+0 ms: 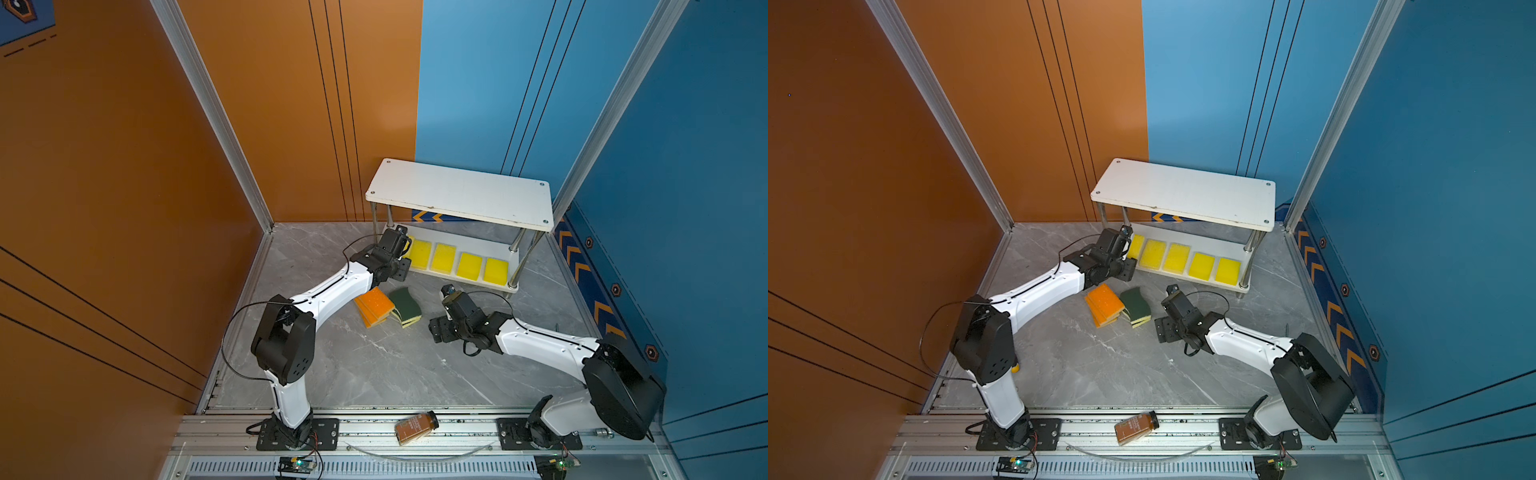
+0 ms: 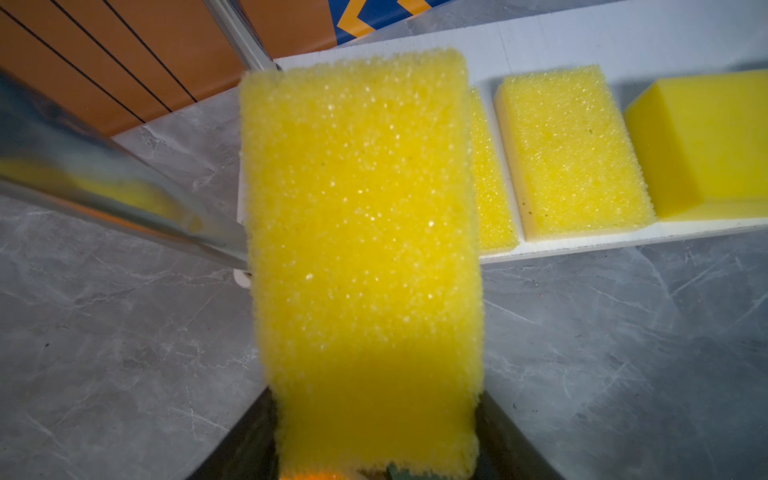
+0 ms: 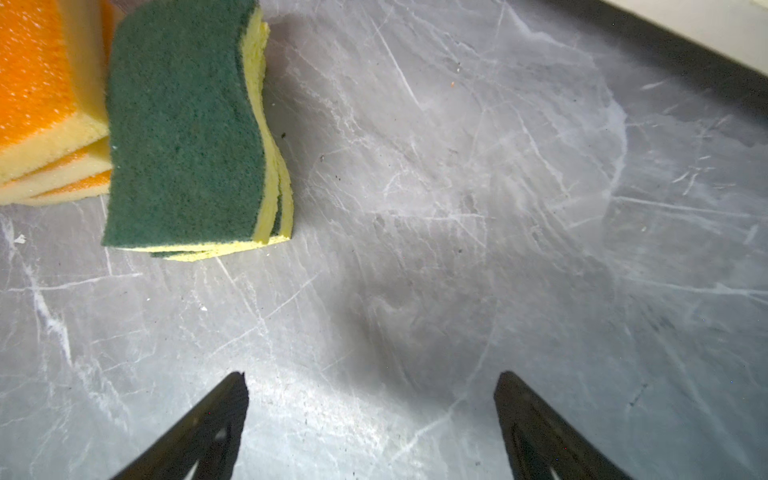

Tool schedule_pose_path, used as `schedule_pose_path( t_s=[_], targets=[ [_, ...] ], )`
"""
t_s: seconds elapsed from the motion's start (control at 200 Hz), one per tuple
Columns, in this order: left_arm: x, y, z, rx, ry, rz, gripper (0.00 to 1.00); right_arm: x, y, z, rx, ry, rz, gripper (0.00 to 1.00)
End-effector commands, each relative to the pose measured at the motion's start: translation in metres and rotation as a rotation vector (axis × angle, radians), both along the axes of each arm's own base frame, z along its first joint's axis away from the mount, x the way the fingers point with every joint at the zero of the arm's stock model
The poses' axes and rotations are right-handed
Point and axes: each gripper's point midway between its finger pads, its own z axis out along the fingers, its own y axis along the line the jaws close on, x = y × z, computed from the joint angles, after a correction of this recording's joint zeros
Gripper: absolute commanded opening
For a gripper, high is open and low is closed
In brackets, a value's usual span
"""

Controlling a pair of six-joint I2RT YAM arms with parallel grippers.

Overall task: Place and organize the cleaning sponges onto the shelf
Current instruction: 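Lower the yellow sponge onto the lower shelf beside the other yellow sponges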

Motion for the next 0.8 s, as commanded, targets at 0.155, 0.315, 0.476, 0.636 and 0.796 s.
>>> schedule_pose_path(
  t_s=[0.155, 0.315, 0.476, 0.636, 0.796],
  targets=[
    [0.018, -0.004, -0.01, 0.011, 0.007, -0.006, 0.65, -0.003, -0.017, 0.002, -0.017, -0.008, -0.049, 0.92],
    [0.024, -0.003, -0.013, 0.009, 0.011, 0.005, 0.65, -0.004, -0.018, 0.002, -0.015, -0.009, -0.049, 0.92],
    [0.032, -0.001, -0.016, -0.01, 0.021, 0.018, 0.65, -0.005, -0.019, 0.002, -0.012, -0.01, -0.049, 0.92],
    [0.039, 0.003, -0.022, -0.03, 0.034, 0.041, 0.65, -0.005, -0.019, 0.001, -0.011, -0.009, -0.048, 0.92],
    [0.046, 0.001, -0.028, -0.026, 0.038, 0.026, 0.65, -0.006, -0.02, 0.002, -0.011, -0.013, -0.05, 0.92]
  ],
)
